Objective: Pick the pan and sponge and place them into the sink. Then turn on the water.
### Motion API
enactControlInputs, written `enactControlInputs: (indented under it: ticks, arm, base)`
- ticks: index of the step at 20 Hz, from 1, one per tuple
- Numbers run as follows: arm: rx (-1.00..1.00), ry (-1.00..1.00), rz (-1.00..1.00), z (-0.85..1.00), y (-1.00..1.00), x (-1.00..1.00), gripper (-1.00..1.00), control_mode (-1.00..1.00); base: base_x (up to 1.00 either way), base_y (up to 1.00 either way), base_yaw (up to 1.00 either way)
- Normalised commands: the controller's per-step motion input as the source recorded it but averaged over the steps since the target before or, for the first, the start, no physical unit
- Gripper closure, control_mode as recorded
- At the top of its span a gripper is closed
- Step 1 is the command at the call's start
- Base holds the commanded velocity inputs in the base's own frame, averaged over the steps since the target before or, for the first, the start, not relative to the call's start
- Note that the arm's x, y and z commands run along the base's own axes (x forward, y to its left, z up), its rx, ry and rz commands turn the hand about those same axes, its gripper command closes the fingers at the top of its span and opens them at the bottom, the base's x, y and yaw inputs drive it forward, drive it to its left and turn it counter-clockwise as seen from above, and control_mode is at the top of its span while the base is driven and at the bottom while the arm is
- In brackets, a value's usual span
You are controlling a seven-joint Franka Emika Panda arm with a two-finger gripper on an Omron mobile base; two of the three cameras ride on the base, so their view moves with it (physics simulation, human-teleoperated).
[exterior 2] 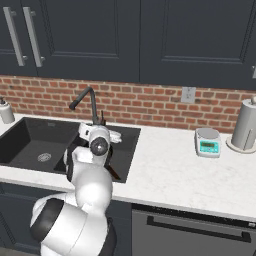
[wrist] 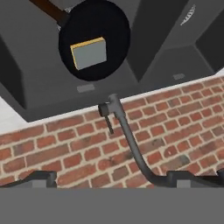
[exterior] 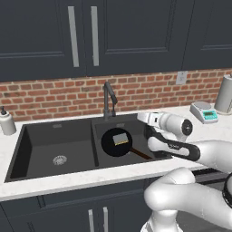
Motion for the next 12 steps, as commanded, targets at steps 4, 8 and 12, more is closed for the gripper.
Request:
enactControlInputs:
  ticks: [4, 8, 12]
  arm:
    - [0.23, 0.03, 0.02, 0.0, -0.4, 0.0, -1.0, -1.0]
    - [0.24, 0.1, 0.04, 0.0, -0.29, 0.0, -1.0, -1.0]
    - [0.22, 0.16, 0.05, 0.0, -0.17, 0.0, -1.0, -1.0]
  base:
    - [0.0, 0.0, 0.0]
    - [0.0, 0.0, 0.0]
    - [0.0, 0.0, 0.0]
